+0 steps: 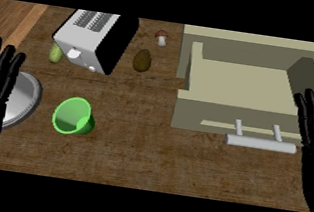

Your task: Pick up the cup, place it into the drawer and close the drawer

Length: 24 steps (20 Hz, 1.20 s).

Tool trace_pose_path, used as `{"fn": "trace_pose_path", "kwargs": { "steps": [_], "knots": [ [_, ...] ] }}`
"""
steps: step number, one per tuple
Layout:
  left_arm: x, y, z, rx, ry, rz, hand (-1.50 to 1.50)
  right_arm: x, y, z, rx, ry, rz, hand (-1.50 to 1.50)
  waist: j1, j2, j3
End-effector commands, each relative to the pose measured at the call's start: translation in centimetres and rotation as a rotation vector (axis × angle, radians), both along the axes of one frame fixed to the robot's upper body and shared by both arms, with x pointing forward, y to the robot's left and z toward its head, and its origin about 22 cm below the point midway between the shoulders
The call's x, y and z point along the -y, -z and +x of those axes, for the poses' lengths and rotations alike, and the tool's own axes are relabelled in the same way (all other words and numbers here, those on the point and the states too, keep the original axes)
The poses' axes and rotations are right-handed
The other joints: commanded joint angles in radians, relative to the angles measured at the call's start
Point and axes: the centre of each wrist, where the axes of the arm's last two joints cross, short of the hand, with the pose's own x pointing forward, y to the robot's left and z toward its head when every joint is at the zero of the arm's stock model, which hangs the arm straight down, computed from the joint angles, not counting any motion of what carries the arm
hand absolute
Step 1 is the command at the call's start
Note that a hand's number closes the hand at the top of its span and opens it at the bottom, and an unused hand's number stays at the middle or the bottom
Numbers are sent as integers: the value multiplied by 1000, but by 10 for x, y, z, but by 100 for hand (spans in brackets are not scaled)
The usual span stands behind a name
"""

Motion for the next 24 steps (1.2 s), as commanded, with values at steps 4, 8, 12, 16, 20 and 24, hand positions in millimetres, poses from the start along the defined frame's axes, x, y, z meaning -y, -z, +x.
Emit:
{"fn": "trace_pose_path", "kwargs": {
  "steps": [4,8,12,16,20,24],
  "knots": [
    [-2,-12,-1,15,349,20,-150,4,-3,-6,42,42,26,-150,-15,9,-16],
    [-6,13,-12,-151,526,-180,-150,2,-2,2,-29,14,-54,-150,1,11,-17],
    [-47,33,-13,-199,529,-217,-150,5,4,12,-34,4,-51,-150,-3,11,-16],
    [-57,47,-14,-233,516,-204,-150,17,-12,8,-46,-13,-64,-150,-9,9,-16],
    [-54,66,8,-274,459,-198,-150,7,3,18,-23,-1,-79,-150,-11,10,-15],
    [-87,89,23,-285,361,-177,-150,26,11,17,-29,2,-70,-150,-15,12,-16]
  ]
}}
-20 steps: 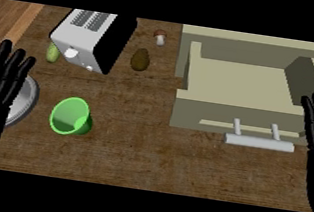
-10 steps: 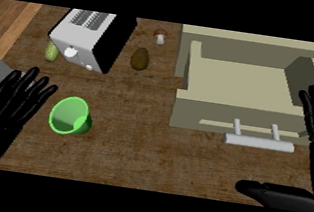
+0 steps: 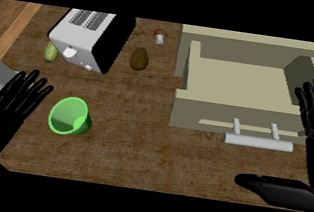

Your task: Pick up the cup, place it into the drawer and close the drawer

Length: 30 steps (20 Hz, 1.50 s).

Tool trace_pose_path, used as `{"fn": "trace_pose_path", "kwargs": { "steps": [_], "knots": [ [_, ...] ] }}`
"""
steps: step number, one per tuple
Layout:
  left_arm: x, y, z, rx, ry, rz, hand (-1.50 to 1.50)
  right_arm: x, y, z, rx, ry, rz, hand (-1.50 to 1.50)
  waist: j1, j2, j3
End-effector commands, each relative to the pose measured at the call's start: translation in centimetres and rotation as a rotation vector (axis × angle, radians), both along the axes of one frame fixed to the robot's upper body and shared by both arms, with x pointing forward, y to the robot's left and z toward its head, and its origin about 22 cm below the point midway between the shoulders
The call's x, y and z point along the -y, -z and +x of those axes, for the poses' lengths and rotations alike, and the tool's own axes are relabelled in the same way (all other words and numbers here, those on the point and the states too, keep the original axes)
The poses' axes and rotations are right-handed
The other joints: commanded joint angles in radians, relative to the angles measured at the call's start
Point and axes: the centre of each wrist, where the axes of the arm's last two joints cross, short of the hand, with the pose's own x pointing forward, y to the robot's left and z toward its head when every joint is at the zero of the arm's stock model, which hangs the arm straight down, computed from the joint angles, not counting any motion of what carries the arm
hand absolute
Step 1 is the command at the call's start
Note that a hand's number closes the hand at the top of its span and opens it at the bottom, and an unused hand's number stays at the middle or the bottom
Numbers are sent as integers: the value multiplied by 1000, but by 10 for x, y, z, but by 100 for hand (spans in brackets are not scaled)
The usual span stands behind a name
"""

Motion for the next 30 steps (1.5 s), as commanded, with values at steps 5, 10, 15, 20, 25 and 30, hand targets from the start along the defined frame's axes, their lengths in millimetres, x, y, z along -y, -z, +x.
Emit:
{"fn": "trace_pose_path", "kwargs": {
  "steps": [5,10,15,20,25,30],
  "knots": [
    [-16,55,8,-50,-91,97,-150,7,1,7,7,-11,-5,-150,-1,0,0],
    [-58,72,34,-78,-178,125,-150,10,5,16,-6,3,10,-150,-6,3,0],
    [-28,123,28,-118,-156,196,-150,9,5,7,-10,-8,2,-150,-7,2,0],
    [-48,138,36,-142,-183,144,-150,1,-2,-4,-2,-18,-2,-150,-5,0,0],
    [-48,170,31,-132,-202,138,-150,17,0,15,-14,-20,10,-150,-9,3,-1],
    [-78,165,30,-120,-213,108,-150,3,1,17,9,-44,7,-150,-17,7,-3]
  ]
}}
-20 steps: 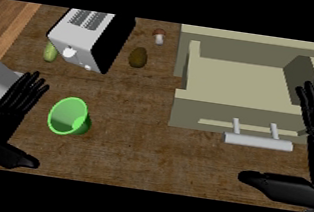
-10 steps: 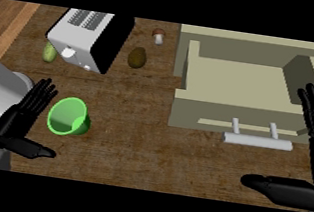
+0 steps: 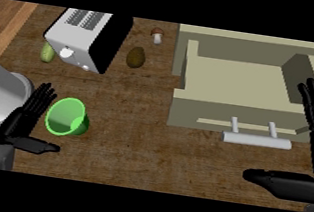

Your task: Pick up the cup, place it into the drawer and close the drawer

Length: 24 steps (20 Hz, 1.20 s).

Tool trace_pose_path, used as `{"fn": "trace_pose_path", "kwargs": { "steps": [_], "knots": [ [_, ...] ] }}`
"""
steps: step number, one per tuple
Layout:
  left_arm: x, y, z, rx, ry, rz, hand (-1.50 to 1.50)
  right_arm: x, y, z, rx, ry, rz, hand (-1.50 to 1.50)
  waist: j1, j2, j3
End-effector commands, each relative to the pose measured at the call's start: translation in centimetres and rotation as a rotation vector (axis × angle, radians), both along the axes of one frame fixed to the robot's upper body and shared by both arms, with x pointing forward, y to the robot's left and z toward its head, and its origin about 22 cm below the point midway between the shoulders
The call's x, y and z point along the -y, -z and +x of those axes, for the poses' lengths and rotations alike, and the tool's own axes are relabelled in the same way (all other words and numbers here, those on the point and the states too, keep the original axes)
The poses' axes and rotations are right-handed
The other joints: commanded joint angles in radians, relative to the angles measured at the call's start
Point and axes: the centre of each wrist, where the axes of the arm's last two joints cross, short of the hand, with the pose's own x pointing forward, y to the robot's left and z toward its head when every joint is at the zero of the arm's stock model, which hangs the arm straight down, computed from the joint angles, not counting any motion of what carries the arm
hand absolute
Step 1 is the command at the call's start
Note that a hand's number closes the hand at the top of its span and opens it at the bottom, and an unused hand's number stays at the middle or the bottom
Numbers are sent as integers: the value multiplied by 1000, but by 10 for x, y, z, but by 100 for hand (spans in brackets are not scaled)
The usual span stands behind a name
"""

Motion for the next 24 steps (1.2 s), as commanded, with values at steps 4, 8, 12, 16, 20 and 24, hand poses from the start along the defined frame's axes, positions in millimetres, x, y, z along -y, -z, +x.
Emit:
{"fn": "trace_pose_path", "kwargs": {
  "steps": [4,8,12,16,20,24],
  "knots": [
    [10,18,-4,86,4,-64,-150,-4,7,4,-7,-29,0,-150,-11,6,-2],
    [-3,6,6,91,26,-51,-150,-2,-1,-1,-1,-6,-9,-150,-13,5,-2],
    [3,18,-7,93,50,-74,-150,-11,4,9,-5,-13,-2,-150,-8,6,-2],
    [20,19,5,97,51,-80,-150,-11,-4,2,-7,-22,-6,-150,-18,7,-3],
    [11,14,5,113,75,-92,-150,-3,-2,4,-4,-17,-1,-150,-19,9,-3],
    [40,13,26,95,93,-161,-150,3,3,-1,-19,-41,4,-150,-19,5,-2]
  ]
}}
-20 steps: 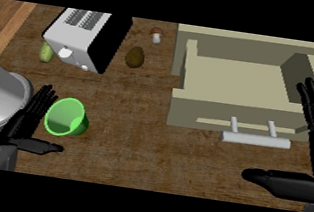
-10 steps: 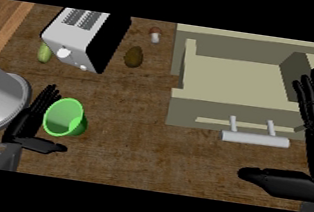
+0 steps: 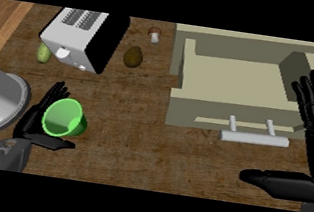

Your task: Pick up the cup, place it into the drawer and close the drawer

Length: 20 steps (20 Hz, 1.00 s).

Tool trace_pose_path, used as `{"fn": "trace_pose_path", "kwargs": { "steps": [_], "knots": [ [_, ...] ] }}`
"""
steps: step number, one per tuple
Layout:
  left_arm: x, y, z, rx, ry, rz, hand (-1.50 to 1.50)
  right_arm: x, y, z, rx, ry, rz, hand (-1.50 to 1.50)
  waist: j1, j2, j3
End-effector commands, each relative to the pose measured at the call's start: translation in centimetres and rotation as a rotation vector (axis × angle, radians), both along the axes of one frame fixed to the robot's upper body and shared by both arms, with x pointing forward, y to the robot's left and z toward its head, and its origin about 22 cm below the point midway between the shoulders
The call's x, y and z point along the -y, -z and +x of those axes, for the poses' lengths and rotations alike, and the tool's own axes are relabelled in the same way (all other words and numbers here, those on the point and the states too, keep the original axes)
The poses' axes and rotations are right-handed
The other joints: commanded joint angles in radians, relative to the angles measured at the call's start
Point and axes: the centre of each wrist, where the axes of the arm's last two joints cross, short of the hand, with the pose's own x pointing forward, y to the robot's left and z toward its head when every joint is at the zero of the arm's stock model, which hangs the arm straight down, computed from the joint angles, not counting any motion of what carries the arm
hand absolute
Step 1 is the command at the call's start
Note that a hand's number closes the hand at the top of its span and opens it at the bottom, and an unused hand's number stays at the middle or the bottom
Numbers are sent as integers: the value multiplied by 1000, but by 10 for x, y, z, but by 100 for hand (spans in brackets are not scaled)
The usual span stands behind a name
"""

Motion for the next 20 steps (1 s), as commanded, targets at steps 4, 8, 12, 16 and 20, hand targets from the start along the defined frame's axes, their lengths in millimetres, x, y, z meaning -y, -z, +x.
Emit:
{"fn": "trace_pose_path", "kwargs": {
  "steps": [4,8,12,16,20],
  "knots": [
    [16,8,-2,87,115,-203,-150,0,2,3,-7,6,-2,-150,-2,4,-1],
    [26,8,3,102,146,-265,-150,-1,-3,-2,-8,7,0,-150,-3,-1,-1],
    [29,3,11,97,194,-331,150,3,10,7,-14,-2,5,-150,0,4,-1],
    [47,6,14,87,276,-388,150,8,5,9,-7,12,9,-150,4,0,0],
    [52,5,16,114,254,-465,150,11,1,8,-24,7,-17,-150,6,0,-1]
  ]
}}
